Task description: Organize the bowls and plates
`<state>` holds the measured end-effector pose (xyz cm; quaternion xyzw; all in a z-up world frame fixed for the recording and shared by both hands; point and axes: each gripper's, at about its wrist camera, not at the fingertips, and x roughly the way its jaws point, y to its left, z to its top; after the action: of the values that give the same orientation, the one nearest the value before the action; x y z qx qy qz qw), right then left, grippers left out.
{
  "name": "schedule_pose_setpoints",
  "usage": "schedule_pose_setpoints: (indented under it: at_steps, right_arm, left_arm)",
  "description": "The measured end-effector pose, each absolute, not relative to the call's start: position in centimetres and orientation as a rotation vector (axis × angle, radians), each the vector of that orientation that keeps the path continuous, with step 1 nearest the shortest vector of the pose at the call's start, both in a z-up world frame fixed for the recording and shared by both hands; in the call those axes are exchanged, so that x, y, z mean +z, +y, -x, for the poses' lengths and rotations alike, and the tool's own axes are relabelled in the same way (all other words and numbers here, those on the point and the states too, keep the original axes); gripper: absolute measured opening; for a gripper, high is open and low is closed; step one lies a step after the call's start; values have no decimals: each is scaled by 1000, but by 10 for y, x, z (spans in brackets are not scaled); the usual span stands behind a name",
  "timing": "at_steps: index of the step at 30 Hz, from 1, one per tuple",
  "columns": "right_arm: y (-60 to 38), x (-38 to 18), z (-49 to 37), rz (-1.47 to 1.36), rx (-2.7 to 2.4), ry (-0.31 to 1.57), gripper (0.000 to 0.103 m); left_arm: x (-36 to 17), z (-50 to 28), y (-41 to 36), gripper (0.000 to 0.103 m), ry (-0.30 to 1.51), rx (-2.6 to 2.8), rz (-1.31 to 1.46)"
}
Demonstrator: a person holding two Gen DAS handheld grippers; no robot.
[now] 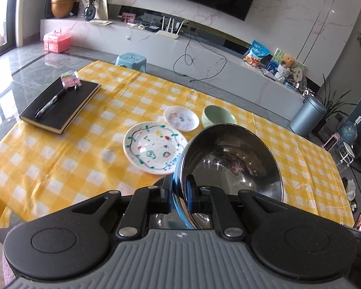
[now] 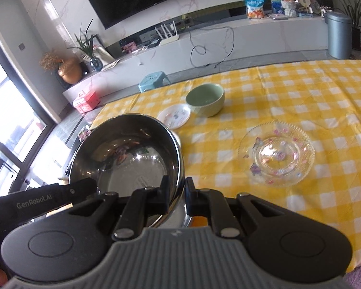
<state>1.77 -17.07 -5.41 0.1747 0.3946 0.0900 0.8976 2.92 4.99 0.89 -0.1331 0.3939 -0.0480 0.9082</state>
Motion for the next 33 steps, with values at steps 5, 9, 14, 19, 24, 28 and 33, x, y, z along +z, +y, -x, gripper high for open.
schedule_pose_setpoints:
  at_steps: [5,9,14,19,24,28,33]
  right_arm:
    - [-164,-63,-17,-344,188,852,10]
    - [-165,-70,-19,-344,178,879,10]
    - [-163,-76,-22,-329,170,893,10]
    - [-160,-80,-26,-318,168,905,10]
    - [-160,-85,-31,-315,165,918,9]
    - [-158,-90,-36,-311,163,931,9]
    - [-156,-96,-40,-298,165,946,9]
  left_arm:
    - [-9,-28,58,12,868,-93,304]
    - [-19,-29,58,12,892,-95,308]
    - [-23,-31,59,12,903,-92,311]
    - [-27,-33,61,12,912,-95,318]
    - [-33,-37,61,12,929,-96,317]
    - [-38,-41,62,12,941,-94,315]
    - [-43,-43,63,12,956,-93,306]
